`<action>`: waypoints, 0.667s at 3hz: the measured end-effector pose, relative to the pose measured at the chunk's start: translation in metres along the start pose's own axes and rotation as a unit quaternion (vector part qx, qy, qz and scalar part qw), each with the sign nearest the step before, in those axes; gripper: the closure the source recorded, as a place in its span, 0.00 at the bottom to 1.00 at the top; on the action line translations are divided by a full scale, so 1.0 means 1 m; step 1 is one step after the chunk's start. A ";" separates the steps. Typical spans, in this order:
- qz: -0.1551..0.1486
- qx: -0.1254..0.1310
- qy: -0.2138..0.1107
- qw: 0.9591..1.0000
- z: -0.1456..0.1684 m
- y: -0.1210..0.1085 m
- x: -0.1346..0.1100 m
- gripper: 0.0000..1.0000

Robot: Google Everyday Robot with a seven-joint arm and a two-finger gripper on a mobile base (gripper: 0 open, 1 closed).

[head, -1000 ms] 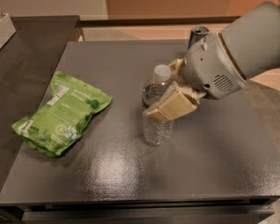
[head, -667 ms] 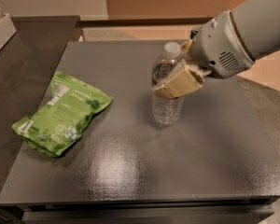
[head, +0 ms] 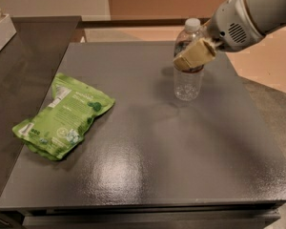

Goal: Move water bottle near redbull can

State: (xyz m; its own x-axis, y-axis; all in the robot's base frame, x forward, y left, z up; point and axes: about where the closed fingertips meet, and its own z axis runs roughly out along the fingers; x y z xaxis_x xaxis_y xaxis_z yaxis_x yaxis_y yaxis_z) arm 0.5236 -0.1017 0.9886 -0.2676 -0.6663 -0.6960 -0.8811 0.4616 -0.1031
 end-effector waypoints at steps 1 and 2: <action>0.035 0.025 0.011 0.999 0.002 -0.042 0.012 1.00; 0.066 0.044 0.014 0.997 0.001 -0.079 0.025 1.00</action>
Offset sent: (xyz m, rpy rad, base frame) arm 0.0994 -0.0891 -0.0166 0.0154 0.0492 -0.2537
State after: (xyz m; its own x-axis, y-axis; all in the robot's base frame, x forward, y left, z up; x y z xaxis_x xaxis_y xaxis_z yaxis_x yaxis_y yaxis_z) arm 0.5870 -0.1540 0.9784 -0.3910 -0.6121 -0.6873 -0.7999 0.5954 -0.0751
